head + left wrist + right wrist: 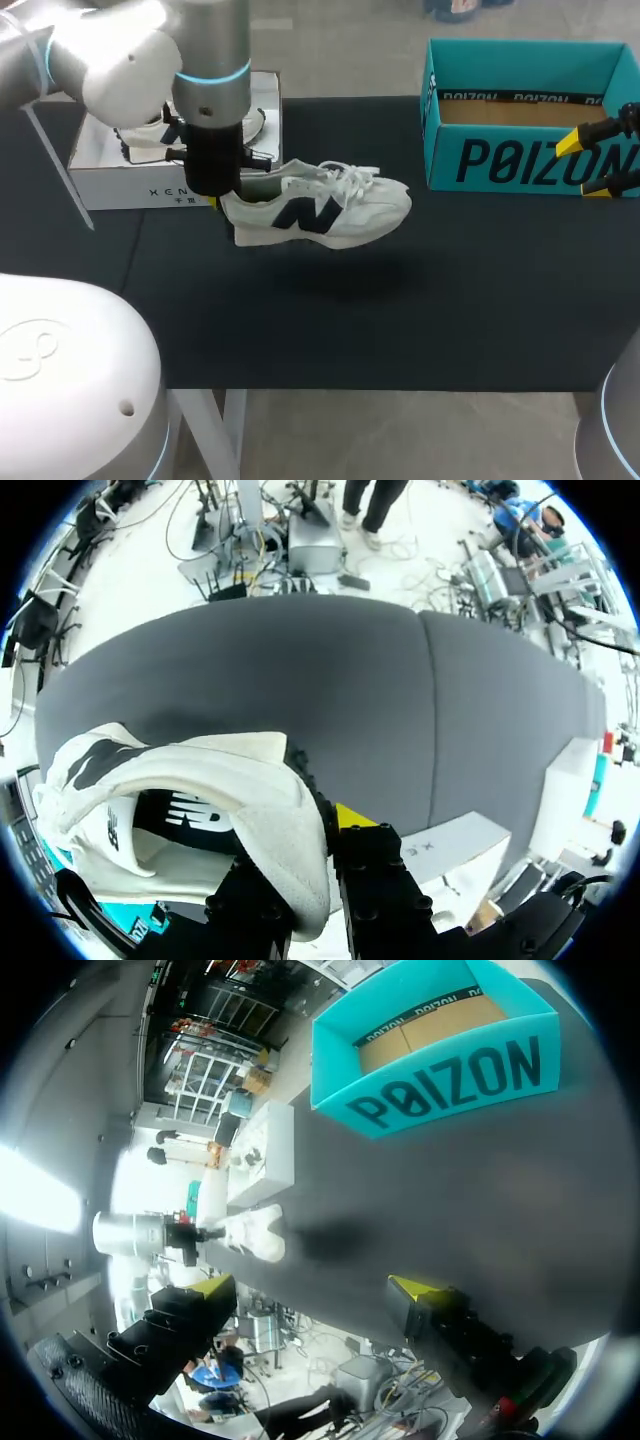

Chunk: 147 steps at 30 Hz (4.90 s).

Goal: Take the shoe out of the shoebox, open the shoe tongue, remove and reinsert the insole, then place the shoe into the shoebox

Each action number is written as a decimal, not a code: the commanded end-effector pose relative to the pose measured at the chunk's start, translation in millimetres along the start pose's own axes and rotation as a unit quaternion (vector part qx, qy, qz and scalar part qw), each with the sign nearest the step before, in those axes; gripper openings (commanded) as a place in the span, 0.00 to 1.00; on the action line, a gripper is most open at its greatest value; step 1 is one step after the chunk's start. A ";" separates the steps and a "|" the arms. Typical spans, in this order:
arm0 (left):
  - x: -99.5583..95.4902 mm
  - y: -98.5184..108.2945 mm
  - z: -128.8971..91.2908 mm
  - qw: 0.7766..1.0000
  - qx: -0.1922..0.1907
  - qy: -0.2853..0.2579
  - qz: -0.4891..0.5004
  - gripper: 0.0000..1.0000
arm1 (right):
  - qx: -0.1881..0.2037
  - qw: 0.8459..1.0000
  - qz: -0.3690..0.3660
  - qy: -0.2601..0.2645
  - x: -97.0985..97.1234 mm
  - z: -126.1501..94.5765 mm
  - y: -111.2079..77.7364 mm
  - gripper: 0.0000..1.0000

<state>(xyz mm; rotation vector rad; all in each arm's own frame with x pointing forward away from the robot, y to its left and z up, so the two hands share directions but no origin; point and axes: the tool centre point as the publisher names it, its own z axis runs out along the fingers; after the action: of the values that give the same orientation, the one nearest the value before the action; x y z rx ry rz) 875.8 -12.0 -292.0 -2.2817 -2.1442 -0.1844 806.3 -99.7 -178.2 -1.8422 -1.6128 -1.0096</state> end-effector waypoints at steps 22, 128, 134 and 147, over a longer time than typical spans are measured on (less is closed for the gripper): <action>-85.2 -18.4 116.9 0.999 -0.017 0.035 0.000 0.00 | 0.000 1.000 0.001 -0.002 0.4 0.2 -0.4 1.00; -49.6 -40.6 80.1 0.573 0.301 -0.345 -0.679 1.00 | 0.000 1.000 0.001 -0.002 0.4 0.2 -0.4 1.00; -59.1 -39.2 94.8 0.569 0.308 -0.344 -0.680 1.00 | 0.000 1.000 0.001 -0.002 0.4 0.2 -0.4 1.00; -90.9 -34.0 113.3 0.557 0.324 -0.351 -0.680 1.00 | 0.000 1.000 0.001 -0.002 0.4 0.2 -0.4 1.00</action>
<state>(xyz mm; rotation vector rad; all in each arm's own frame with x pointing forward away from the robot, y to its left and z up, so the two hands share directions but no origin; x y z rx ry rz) 839.3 -83.0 -407.8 0.1292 -2.8943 1.4235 806.3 -99.7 -178.2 -1.8422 -1.6127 -1.0097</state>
